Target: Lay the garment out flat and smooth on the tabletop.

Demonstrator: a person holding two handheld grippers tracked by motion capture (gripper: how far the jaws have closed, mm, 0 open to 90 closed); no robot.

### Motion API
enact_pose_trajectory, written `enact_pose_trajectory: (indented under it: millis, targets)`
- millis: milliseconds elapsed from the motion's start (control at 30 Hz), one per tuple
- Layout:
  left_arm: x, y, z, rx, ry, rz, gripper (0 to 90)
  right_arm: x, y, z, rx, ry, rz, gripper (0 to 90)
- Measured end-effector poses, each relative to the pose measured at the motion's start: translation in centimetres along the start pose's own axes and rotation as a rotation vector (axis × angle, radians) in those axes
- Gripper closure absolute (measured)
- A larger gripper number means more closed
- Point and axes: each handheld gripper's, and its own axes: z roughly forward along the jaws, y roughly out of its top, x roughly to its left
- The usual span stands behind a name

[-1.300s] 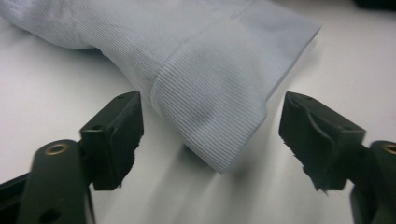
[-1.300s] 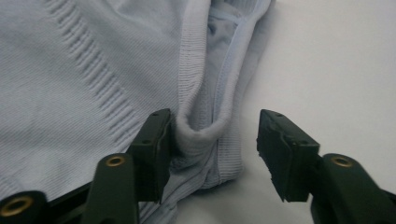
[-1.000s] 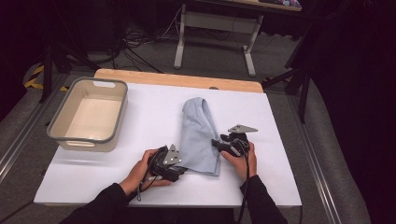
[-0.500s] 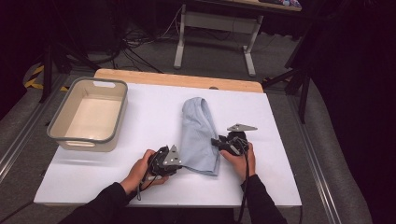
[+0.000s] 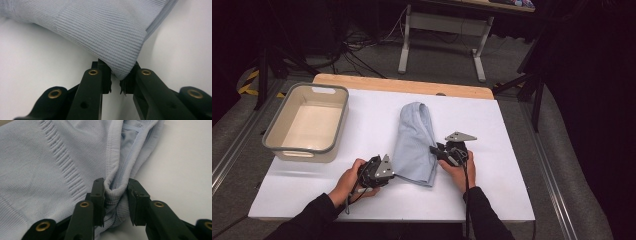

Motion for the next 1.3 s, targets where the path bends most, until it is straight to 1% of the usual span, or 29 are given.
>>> enact_pose_trajectory:
  millis: [33, 100, 133, 167, 200, 233, 267, 300, 400, 433, 533, 633, 667, 733, 767, 833, 867, 900, 933, 1000, 1033, 1067, 1100, 1133, 1167, 1233, 1300]
  targets:
    - [0.0, -0.2, -0.2, 0.009, 0.002, 0.004, 81.3, 0.2, 0.0, 0.1, -0.004, 0.004, -0.004, 69.3]
    - [-0.1, -0.6, -0.6, 0.006, -0.001, -0.007, 81.5, 0.6, 0.2, 0.2, -0.007, 0.012, -0.017, 69.9]
    - [-0.2, -0.7, -0.8, 0.013, 0.000, -0.008, 81.6, 0.7, 0.2, 0.2, -0.009, 0.015, -0.019, 70.1]
    - [-0.3, -0.8, -0.9, 0.017, 0.001, 0.000, 81.8, 0.8, 0.2, 0.2, -0.012, 0.019, -0.021, 70.4]
    - [-0.4, -0.9, -1.0, 0.016, 0.000, -0.003, 82.2, 1.1, 0.3, 0.3, -0.012, 0.023, -0.031, 70.3]
    - [-0.5, -1.0, -1.1, 0.013, 0.001, 0.001, 82.2, 1.1, 0.3, 0.3, -0.012, 0.023, -0.031, 70.3]
    - [-0.7, -1.0, -1.3, 0.016, 0.001, 0.010, 82.5, 1.2, 0.3, 0.3, -0.012, 0.025, -0.036, 70.2]
    - [-0.8, -1.1, -1.3, 0.008, 0.001, 0.009, 82.6, 1.3, 0.3, 0.3, -0.015, 0.029, -0.041, 70.2]
    - [-1.2, -1.2, -1.5, 0.015, 0.004, 0.005, 82.8, 1.5, 0.3, 0.2, -0.013, 0.032, -0.052, 69.4]
    - [-1.3, -1.3, -1.5, 0.010, 0.005, 0.006, 82.8, 1.5, 0.3, 0.1, -0.013, 0.034, -0.052, 68.7]
    - [-1.5, -1.6, -1.7, 0.007, 0.008, -0.009, 82.4, 1.6, 0.3, 0.0, -0.013, 0.028, -0.057, 67.1]
    - [-1.4, -2.0, -2.0, -0.019, -0.007, -0.025, 79.7, 1.7, 0.3, -0.2, -0.015, 0.012, -0.070, 63.1]
    - [-1.4, -2.1, -2.3, -0.025, -0.005, -0.034, 79.1, 1.7, 0.2, -0.3, -0.015, 0.010, -0.070, 62.0]
    - [-1.2, -2.3, -2.9, -0.056, -0.013, -0.054, 75.2, 1.6, 0.3, -0.5, -0.019, 0.005, -0.072, 60.2]
    - [-1.2, -2.4, -3.2, -0.064, -0.017, -0.060, 73.1, 1.6, 0.3, -0.6, -0.025, 0.003, -0.073, 58.8]
    - [-1.1, -2.6, -3.9, -0.090, -0.014, -0.078, 67.5, 1.6, 0.4, -0.8, -0.031, -0.015, -0.080, 55.7]
    - [-1.1, -2.6, -4.2, -0.102, -0.019, -0.082, 66.0, 1.6, 0.5, -1.0, -0.035, -0.018, -0.084, 56.0]
    - [-1.1, -2.6, -4.6, -0.122, -0.019, -0.090, 63.5, 1.5, 0.5, -1.1, -0.041, -0.018, -0.083, 55.9]
    - [-1.1, -2.5, -5.2, -0.155, -0.026, -0.098, 59.3, 1.5, 0.6, -1.2, -0.048, -0.024, -0.088, 55.6]
    - [-1.0, -2.3, -5.9, -0.191, -0.036, -0.093, 58.1, 1.5, 0.9, -1.6, -0.064, -0.026, -0.095, 55.6]
    - [-1.0, -2.1, -6.3, -0.216, -0.033, -0.101, 57.5, 1.5, 1.0, -1.8, -0.072, -0.029, -0.095, 55.6]
    - [-0.8, -1.9, -6.6, -0.230, -0.036, -0.104, 54.6, 1.5, 1.4, -2.1, -0.088, -0.035, -0.098, 57.1]
    - [-0.4, -1.7, -6.8, -0.260, -0.052, -0.124, 53.0, 1.5, 1.6, -2.2, -0.095, -0.035, -0.102, 57.1]
    - [-0.1, -1.6, -6.8, -0.256, -0.043, -0.131, 52.4, 1.5, 1.8, -2.3, -0.103, -0.034, -0.102, 57.2]
    - [-0.1, -1.6, -6.8, -0.256, -0.043, -0.131, 52.4, 1.5, 1.8, -2.3, -0.103, -0.034, -0.102, 57.2]
    - [0.6, -1.3, -6.2, -0.230, -0.012, -0.151, 52.5, 1.7, 2.5, -2.5, -0.115, -0.026, -0.110, 58.1]
    - [1.4, -1.2, -5.4, -0.217, -0.029, -0.176, 53.3, 1.9, 3.2, -2.3, -0.129, -0.018, -0.117, 59.6]
